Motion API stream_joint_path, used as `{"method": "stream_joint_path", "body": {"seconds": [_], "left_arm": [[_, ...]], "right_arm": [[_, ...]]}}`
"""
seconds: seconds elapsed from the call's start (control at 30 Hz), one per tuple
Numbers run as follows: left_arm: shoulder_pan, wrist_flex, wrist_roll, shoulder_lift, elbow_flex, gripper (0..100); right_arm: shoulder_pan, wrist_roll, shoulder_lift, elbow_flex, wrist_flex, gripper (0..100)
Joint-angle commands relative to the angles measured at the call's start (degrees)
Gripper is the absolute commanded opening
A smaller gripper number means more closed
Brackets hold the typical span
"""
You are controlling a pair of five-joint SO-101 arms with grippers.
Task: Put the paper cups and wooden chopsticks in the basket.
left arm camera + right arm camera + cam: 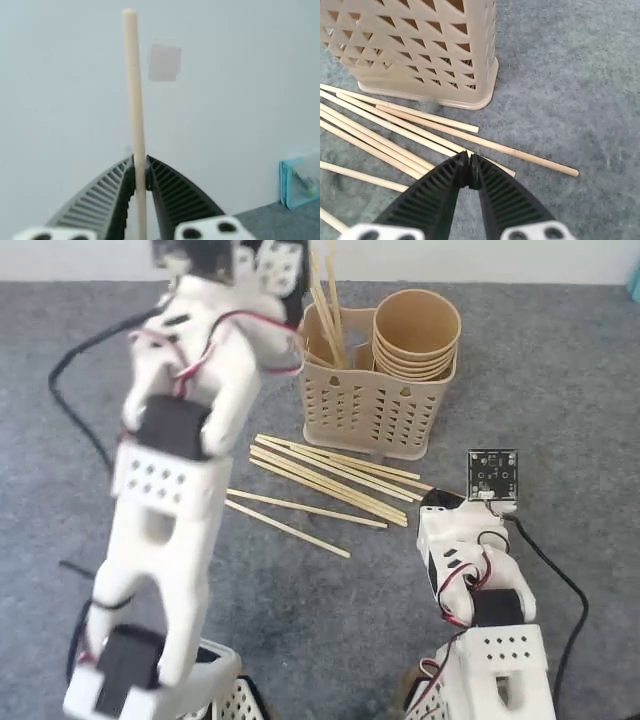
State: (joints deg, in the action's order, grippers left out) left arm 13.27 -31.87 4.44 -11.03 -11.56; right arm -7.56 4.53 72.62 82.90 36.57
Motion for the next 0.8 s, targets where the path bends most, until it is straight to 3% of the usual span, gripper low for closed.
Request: {"method": "stream_joint_path", "body": {"seconds": [0.0,0.1,0.3,0.6,0.77], "left_arm": [[1.7,10.4,-1.0,4.5,-2.7,1],[2.2,14.2,-1.0,8.8,-2.7,1],[2.3,14.0,-0.9,14.2,-2.3,1],[2.3,14.1,-1.1,10.6,6.8,2],[0.6,14.0,-0.8,5.7,11.3,14]], "right_arm": [[0.2,-1.3,1.2,-0.5,-1.3,0.9],[0.2,-1.3,1.2,-0.6,-1.3,0.9],[0.2,-2.9,1.2,-0.7,-1.4,0.9],[0.3,-4.8,1.2,-0.6,-1.4,0.9],[0.3,-4.8,1.2,-0.6,-1.4,0.9]]}}
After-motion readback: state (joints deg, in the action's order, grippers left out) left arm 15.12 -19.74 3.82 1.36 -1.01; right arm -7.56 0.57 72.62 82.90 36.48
